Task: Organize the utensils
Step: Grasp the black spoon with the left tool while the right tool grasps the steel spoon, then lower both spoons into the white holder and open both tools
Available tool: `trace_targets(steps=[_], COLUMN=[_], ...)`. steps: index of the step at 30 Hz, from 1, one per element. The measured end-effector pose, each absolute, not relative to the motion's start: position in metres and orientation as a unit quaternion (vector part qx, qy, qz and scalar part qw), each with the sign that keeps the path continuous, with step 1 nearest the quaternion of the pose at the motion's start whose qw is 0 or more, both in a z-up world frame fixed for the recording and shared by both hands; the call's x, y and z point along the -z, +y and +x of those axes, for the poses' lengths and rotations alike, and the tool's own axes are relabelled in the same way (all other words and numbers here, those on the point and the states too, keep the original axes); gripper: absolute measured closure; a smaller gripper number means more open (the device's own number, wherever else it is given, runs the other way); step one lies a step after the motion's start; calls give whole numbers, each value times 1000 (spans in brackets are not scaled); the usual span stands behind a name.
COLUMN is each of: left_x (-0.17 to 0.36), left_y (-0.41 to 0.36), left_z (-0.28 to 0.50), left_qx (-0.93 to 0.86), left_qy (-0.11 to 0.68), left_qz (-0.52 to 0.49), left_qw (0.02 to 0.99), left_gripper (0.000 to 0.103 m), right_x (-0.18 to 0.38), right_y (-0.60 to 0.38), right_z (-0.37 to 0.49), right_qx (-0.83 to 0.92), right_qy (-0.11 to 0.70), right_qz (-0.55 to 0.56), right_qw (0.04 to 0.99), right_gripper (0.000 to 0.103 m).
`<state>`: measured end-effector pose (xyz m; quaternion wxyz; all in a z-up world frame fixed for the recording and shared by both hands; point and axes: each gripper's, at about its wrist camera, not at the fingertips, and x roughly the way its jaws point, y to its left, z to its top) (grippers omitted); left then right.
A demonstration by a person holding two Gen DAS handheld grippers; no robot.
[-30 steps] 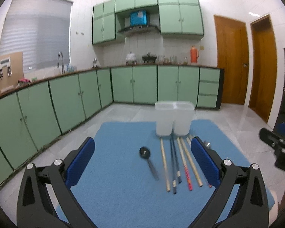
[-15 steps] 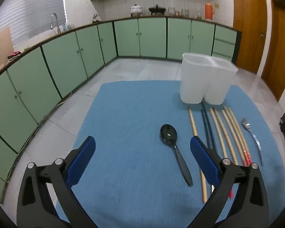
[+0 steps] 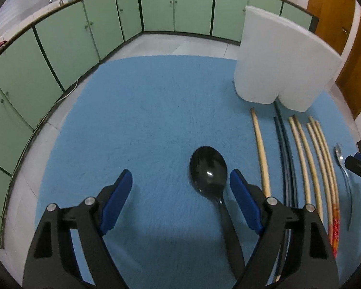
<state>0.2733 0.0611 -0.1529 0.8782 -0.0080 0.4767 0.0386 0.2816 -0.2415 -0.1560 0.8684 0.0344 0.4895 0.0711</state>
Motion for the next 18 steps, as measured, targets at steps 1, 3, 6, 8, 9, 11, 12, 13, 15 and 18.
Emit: trace_targets(steps=[1,3,6,8,9,11,12,13,15,18], left_x=[156,160,166,166,167,168,169,169,167,165], left_y=[62,62,61,60,60,59,60,60,58,53], left_z=[276,283,288,285,285,286,286,288,286,281], left_qx=[-40,-41,-35,-33,-33,-34,-33,-33,-27,-21], left_qy=[480,486,495,498,498,499,498,498,495,490], left_qz=[-9,-14,-24,-27,-28,-32,-35,-36,-40,-48], left_qw=[876,873,868,866,866,866,866,866,868,870], left_gripper=[22,22,22,22,22,23,26,29,46,69], right_x=[158,164,170,173,173,173,173,173,173,172], right_y=[-242,-242,-242,-244,-243,-242,-241,-241,-241,-241], right_z=[285,293,301,304,305,307,306,305,305,303], right_qx=[-69,-67,-67,-65,-66,-67,-66,-63,-60,-61], right_qy=[494,503,513,519,518,519,519,519,519,522], right_qz=[35,38,39,38,37,34,31,27,24,36], right_qw=[866,861,855,852,852,852,852,852,852,850], right_gripper=[47,50,53,54,54,54,59,64,73,75])
